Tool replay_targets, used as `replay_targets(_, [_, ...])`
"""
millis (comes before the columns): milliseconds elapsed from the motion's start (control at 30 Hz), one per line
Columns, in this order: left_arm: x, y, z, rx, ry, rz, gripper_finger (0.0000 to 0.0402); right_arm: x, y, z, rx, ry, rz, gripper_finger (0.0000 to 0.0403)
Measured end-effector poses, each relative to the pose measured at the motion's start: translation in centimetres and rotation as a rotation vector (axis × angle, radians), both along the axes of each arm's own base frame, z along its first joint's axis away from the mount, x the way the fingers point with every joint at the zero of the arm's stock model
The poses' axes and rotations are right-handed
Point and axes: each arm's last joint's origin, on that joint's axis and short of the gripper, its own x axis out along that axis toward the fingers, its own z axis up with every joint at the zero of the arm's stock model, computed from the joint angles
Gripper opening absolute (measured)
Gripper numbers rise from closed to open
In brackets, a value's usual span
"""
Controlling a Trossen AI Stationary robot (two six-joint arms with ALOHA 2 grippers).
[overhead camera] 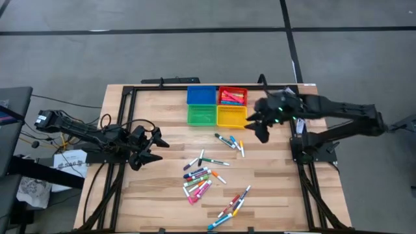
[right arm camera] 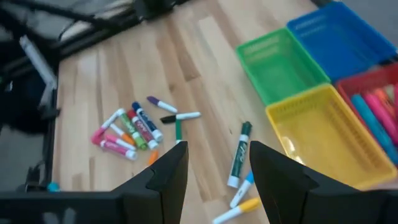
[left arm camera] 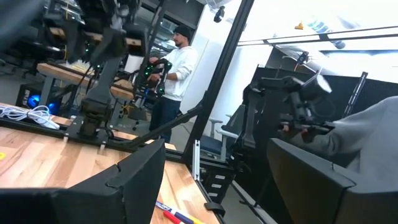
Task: Pick & Place Markers
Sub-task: Put the dark blue highlighter in the blue bin
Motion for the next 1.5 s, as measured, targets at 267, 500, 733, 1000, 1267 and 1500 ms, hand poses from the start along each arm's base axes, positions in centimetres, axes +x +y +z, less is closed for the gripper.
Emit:
replay_targets(267, [0.0, 0.0, 0.0, -0.001, -0.003, 0.000, 0.0282, -4.4, 2.5, -3.7, 0.038, -0.160, -0.150, 0.0162])
replay_targets(500, [0.0, 0.0, 0.1, -0.115, 0.030, -0.030, 0.0282, -6.7, 3.5, -5.8, 0.041, -0.269, -0.196, 0.0162])
replay_targets(733, [-0.2, -0.2, 0.3, -0.133, 0.024, -0.125, 0.0282, -8.2, 4.1, -7.2, 0.021, -0.356, -0.242, 0.0162])
replay_targets(1000, [1.6, -0.8, 2.5, -0.149, 0.072, -0.174, 0.0282, -9.2, 4.1, -7.9, -0.001, -0.427, -0.299, 0.0162])
replay_targets(1267, [7.5, -2.7, 4.9, -0.117, 0.270, -0.310, 0.0282, -9.5, 4.0, -7.9, 0.003, -0.436, -0.294, 0.0162])
replay_targets(1500, [13.1, -5.9, 4.2, -0.212, 0.533, -0.462, 0.0282, -9.6, 4.0, -8.0, -0.010, -0.418, -0.286, 0.0162])
